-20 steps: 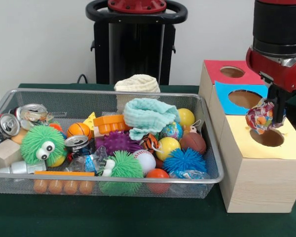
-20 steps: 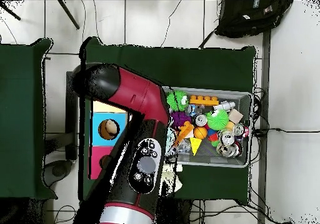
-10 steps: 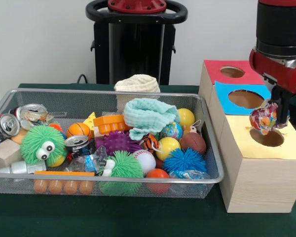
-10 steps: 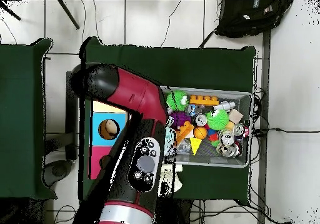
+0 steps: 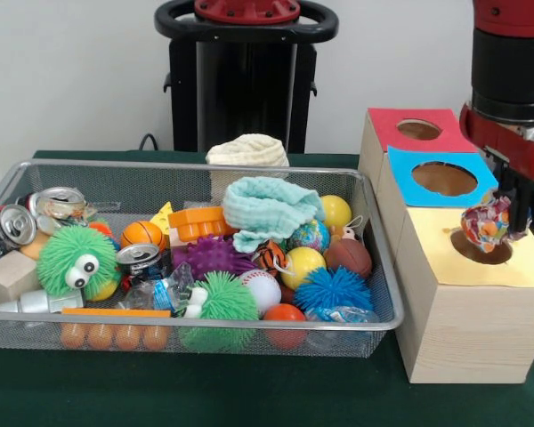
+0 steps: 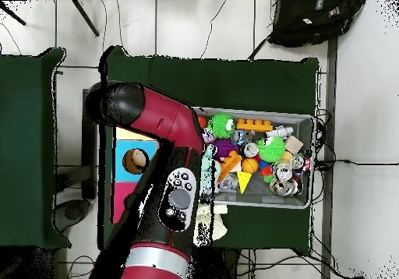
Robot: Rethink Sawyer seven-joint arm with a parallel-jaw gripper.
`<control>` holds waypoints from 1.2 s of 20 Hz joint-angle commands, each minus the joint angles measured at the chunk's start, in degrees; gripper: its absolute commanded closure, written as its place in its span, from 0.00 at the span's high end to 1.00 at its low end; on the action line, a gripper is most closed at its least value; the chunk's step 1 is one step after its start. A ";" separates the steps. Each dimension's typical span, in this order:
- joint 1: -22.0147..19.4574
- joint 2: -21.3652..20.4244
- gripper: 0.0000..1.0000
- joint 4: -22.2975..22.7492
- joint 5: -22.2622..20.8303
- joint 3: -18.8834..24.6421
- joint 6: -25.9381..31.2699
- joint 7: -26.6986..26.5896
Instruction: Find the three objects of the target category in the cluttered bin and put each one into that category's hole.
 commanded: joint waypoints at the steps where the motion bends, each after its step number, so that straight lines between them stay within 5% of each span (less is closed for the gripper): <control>1: -1.12 4.33 0.00 5.95 0.75 5.87 -4.62 8.64; 14: 0.81 3.55 0.00 2.77 -2.20 -0.27 -1.01 11.14; 24: 0.93 2.13 0.00 6.02 -1.50 1.58 -2.07 8.53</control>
